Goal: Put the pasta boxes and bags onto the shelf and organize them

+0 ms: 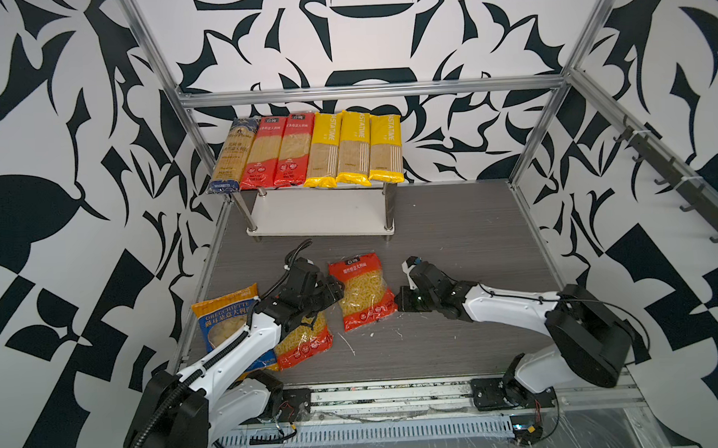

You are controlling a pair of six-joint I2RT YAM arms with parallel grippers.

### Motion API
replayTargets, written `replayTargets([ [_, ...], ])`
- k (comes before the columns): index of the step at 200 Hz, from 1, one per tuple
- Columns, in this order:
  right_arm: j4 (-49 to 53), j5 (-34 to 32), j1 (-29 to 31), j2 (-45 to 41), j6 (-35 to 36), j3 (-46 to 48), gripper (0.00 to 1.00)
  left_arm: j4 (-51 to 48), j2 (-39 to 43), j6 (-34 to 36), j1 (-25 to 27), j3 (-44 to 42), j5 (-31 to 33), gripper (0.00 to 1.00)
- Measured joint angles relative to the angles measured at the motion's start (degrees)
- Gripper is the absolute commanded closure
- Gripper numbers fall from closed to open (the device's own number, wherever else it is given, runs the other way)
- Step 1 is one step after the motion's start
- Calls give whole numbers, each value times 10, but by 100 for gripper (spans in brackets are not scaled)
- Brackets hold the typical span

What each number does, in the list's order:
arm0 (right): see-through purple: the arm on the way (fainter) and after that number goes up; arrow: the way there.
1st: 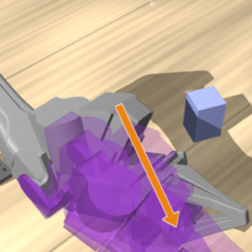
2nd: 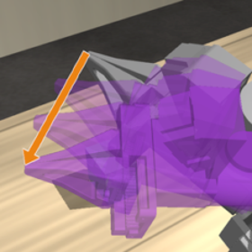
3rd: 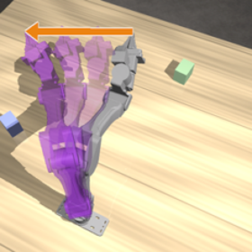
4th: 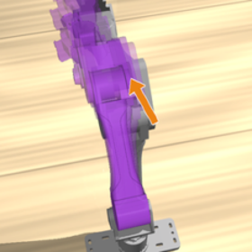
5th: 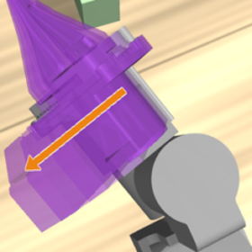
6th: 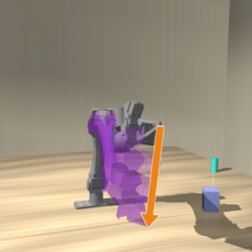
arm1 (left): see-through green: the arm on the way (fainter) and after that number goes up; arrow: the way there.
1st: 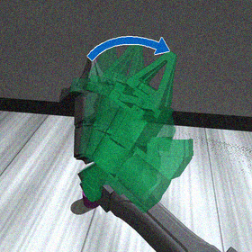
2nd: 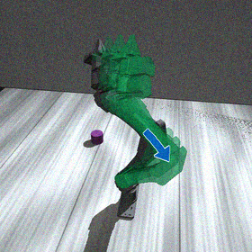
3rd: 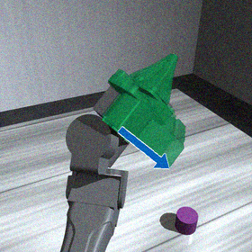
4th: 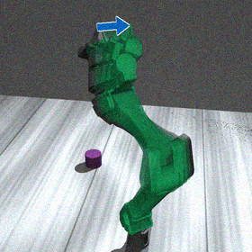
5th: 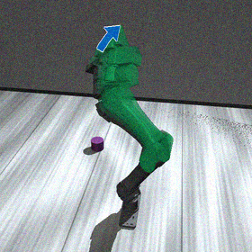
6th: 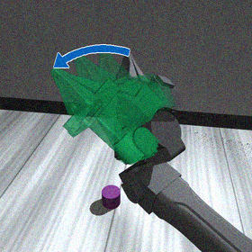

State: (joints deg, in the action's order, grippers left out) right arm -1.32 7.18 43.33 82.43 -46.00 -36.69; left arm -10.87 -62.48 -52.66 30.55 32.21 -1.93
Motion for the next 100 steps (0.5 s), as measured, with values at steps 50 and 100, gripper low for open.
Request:
replayTargets([
  [50,33,-4,15,-106,-59,86,80,10,-19,1,5,12,-9,24],
  [100,106,-6,-17,-161,-33,68,40,10,-19,1,7,12,-19,24],
])
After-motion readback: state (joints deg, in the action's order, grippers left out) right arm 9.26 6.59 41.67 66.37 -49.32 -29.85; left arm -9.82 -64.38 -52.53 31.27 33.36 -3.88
